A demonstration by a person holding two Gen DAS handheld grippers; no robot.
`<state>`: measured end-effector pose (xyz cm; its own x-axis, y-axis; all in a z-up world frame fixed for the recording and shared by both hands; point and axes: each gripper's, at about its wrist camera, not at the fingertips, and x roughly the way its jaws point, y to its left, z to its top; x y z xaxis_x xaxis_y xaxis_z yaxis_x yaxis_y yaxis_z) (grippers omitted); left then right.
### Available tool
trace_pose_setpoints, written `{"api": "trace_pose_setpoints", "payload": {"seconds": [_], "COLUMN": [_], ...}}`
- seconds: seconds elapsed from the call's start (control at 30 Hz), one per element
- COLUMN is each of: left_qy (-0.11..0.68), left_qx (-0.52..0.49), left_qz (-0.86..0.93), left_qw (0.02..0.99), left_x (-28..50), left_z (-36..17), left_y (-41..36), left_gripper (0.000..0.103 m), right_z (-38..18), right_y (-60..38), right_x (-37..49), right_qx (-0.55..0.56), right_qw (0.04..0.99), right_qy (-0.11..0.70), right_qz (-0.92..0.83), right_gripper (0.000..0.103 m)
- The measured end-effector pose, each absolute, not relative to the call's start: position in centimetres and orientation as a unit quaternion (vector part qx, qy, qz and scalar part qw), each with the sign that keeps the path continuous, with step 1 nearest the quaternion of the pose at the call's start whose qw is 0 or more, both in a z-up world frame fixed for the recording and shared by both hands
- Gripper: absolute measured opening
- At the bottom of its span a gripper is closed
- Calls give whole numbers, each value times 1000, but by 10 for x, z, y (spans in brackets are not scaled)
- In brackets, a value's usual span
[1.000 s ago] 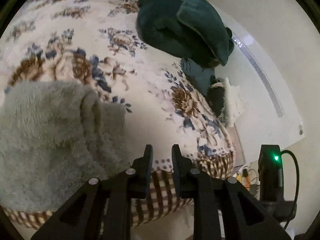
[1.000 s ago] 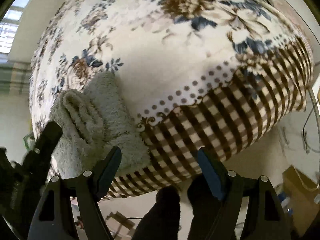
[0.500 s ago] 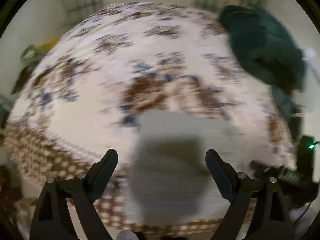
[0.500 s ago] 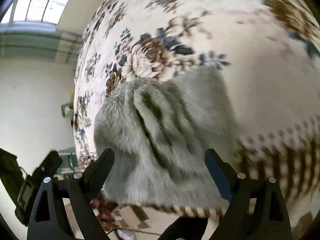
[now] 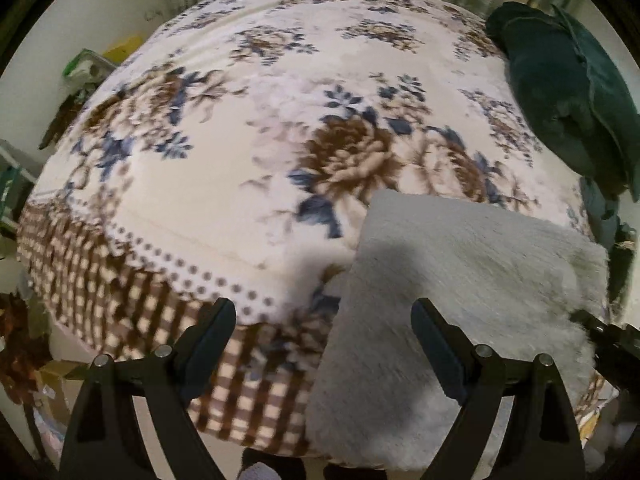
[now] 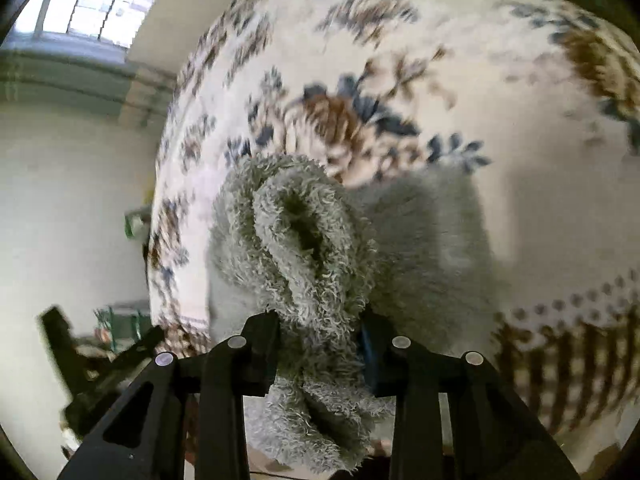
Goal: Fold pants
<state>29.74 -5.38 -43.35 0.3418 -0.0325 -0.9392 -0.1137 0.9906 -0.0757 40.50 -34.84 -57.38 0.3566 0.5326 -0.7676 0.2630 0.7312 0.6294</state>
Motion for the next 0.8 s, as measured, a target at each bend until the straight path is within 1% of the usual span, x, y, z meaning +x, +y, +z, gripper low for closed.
{"api": "trace_pose_setpoints", "payload": {"seconds": [0.07,0.13,0.27,0.3,0.33,0.37,0.4,0.43,0.47,0.5,0.53,0.6,0.63,0.7,0.8], "left_qy": [578,585,614,625,634,644,648,649,647,643,641,640,641,643,649], "left_qx": [-71,-77,-68,-57,-54,-53,-52,-50,-48,-45,-43,-44,-46,-49,-49], "left_qz": [5,-15,-51,-55,-62,-65,-63,-65,-69,-71,-70,-70,-68,-66,-67], "left_qw": [813,807,784,776,769,761,757,757,758,761,763,764,763,761,756], "left_x": [305,314,339,344,347,349,351,351,351,351,350,349,349,349,349], "left_z": [-436,-443,-475,-487,-497,-507,-511,-513,-513,-510,-509,-509,-510,-511,-516], "left_y": [-67,-82,-113,-120,-123,-127,-128,-130,-131,-131,-131,-130,-129,-128,-127], "left_gripper": [89,90,90,90,90,90,90,90,90,90,90,90,90,90,92], "right_z": [-559,-557,-582,-592,-606,-623,-634,-641,-638,-633,-626,-621,-627,-647,-695], "right_y": [-371,-393,-433,-442,-451,-460,-465,-472,-479,-482,-483,-480,-473,-460,-448], "right_x": [394,384,370,366,365,364,363,359,351,346,339,326,320,311,296], "right_qx": [367,374,357,350,349,357,366,382,404,418,434,454,460,442,376], "right_qw": [746,740,732,729,719,696,679,663,665,670,674,672,662,643,602], "right_qy": [551,555,580,588,601,622,635,641,626,612,597,585,591,626,703], "right_qz": [79,67,7,-11,-26,-38,-44,-53,-55,-48,-34,-8,13,19,-35], "right_gripper": [35,35,35,39,47,50,55,55,58,68,72,73,73,73,74]}}
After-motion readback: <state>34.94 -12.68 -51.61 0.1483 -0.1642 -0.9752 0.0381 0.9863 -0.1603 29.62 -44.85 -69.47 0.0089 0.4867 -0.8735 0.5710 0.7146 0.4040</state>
